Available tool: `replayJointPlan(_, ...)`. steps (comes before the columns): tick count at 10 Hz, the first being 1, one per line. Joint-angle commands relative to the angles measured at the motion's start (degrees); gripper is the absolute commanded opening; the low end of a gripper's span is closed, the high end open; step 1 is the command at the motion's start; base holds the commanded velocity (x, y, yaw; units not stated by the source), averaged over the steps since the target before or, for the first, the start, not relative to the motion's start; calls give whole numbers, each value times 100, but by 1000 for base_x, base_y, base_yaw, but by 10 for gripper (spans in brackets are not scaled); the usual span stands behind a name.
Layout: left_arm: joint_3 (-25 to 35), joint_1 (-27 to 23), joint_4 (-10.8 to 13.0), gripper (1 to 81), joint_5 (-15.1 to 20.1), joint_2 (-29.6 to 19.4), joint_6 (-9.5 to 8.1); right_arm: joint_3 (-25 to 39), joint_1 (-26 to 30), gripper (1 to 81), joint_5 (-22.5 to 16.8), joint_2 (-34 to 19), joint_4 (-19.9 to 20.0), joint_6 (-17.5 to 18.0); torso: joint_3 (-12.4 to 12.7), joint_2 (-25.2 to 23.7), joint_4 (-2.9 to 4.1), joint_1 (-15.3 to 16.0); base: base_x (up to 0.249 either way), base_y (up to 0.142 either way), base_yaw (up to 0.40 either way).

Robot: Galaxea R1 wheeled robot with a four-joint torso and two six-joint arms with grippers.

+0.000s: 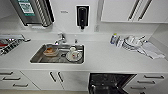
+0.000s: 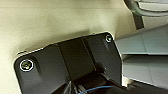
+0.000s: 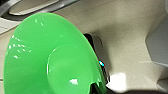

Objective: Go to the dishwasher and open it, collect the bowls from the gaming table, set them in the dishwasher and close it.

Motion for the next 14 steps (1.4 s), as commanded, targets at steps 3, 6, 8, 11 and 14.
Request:
replayJointPlan(3,-1546,810,267,811,-1931,350,74,1650,1063,10,554,-1694,-65,593,0,0,0,0,0,0,0)
replayJointPlan(6,-2815,1241,276,811,-2539,897,82,2513,1775,10,379,-2064,-117,779,0,0,0,0,0,0,0)
replayJointPlan(8,-3332,1469,276,811,-2793,1089,82,2793,2364,10,291,-2195,-126,1042,0,0,0,0,0,0,0)
replayJointPlan(11,-4283,1742,276,811,-3242,1459,82,3207,3330,10,-140,-2179,-126,1227,0,0,0,0,0,0,0)
replayJointPlan(14,-4986,2146,188,811,-3277,2004,82,3287,4316,10,-1264,-1634,-56,1245,0,0,0,0,0,0,0)
